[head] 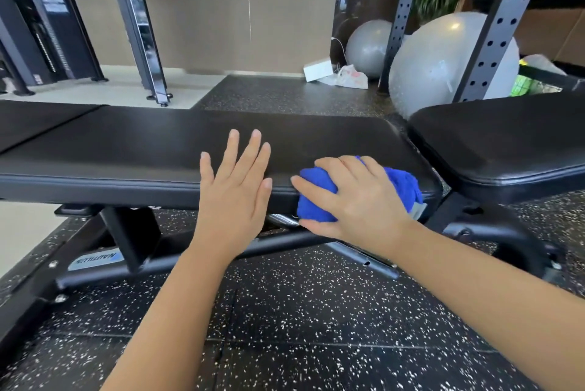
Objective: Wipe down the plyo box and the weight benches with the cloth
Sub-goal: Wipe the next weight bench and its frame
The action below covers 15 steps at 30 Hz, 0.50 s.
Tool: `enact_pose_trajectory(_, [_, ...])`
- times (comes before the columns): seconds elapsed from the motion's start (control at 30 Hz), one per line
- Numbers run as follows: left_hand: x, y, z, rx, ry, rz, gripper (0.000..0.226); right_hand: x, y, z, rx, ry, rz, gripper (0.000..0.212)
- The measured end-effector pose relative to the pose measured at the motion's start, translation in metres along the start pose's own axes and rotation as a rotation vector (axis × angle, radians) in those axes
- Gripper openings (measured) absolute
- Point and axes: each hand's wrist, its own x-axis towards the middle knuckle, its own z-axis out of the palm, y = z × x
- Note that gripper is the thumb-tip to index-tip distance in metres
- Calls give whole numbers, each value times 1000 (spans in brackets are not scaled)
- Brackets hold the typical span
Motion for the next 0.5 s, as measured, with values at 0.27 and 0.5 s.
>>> enact_pose_trajectory(0.27, [-4,-4,-2,41,-31,-35,52,-36,37,-12,2,-73,-63,47])
enact_pose_trajectory(0.5, [-12,-27,-11,13,-27,-151,54,3,3,-4,50,-62,-47,47])
